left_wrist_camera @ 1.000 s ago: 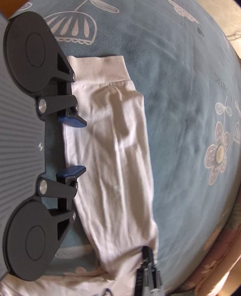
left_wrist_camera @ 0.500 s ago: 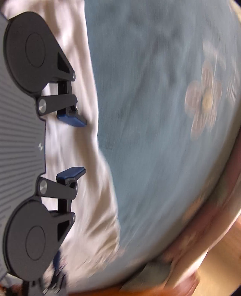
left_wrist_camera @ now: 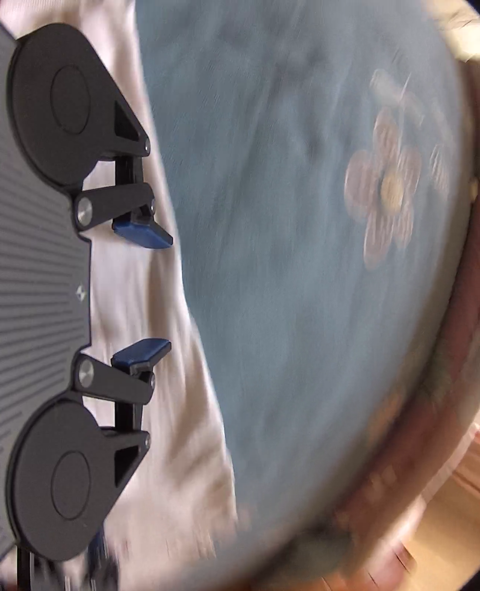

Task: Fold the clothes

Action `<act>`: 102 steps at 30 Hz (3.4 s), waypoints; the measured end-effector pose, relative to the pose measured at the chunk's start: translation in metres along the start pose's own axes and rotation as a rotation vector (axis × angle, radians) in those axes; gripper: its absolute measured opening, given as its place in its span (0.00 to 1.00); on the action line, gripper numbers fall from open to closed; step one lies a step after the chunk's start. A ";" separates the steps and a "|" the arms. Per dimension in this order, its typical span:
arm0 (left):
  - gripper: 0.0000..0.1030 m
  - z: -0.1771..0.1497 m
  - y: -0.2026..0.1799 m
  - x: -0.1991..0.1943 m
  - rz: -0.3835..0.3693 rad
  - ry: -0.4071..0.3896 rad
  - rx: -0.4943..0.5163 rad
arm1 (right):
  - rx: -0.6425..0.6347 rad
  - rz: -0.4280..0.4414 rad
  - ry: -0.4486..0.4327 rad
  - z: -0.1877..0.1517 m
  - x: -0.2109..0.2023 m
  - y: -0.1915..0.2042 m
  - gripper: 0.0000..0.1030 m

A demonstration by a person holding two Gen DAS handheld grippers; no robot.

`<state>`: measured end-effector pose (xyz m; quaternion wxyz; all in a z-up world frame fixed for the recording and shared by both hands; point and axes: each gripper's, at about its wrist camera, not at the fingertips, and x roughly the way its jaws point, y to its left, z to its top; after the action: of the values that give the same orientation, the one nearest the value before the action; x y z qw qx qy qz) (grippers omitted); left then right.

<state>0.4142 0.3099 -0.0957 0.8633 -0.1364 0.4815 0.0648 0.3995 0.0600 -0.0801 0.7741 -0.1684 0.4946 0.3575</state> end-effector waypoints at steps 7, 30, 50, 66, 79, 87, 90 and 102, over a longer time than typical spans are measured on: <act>0.60 -0.017 0.020 -0.034 -0.041 0.024 0.033 | -0.026 -0.026 0.020 -0.009 0.015 0.015 1.00; 0.67 -0.056 0.053 -0.040 0.142 0.012 0.079 | 0.064 -0.148 -0.105 0.115 0.086 -0.027 1.00; 0.73 -0.074 0.092 -0.083 0.150 -0.002 0.014 | 0.013 0.359 -0.073 0.058 0.054 0.156 1.00; 0.76 -0.039 0.068 -0.056 0.208 -0.047 -0.091 | 0.117 0.146 -0.134 0.023 -0.008 0.051 1.00; 0.77 -0.017 -0.112 -0.036 -0.038 -0.048 0.209 | 0.356 -0.127 -0.037 -0.028 -0.034 -0.071 1.00; 0.78 -0.042 -0.218 -0.037 -0.200 -0.012 0.409 | 0.371 -0.116 -0.012 -0.060 -0.059 -0.108 1.00; 0.78 -0.056 -0.248 -0.033 -0.282 0.025 0.442 | 0.363 -0.110 -0.006 -0.077 -0.068 -0.121 1.00; 0.84 -0.128 -0.248 -0.008 -0.351 0.070 0.714 | -0.054 -0.032 -0.081 -0.183 -0.086 -0.131 1.00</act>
<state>0.3663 0.0353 -0.1095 0.8375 0.0900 0.4721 -0.2599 0.3537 -0.1763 -0.0993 0.7943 -0.1827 0.4502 0.3647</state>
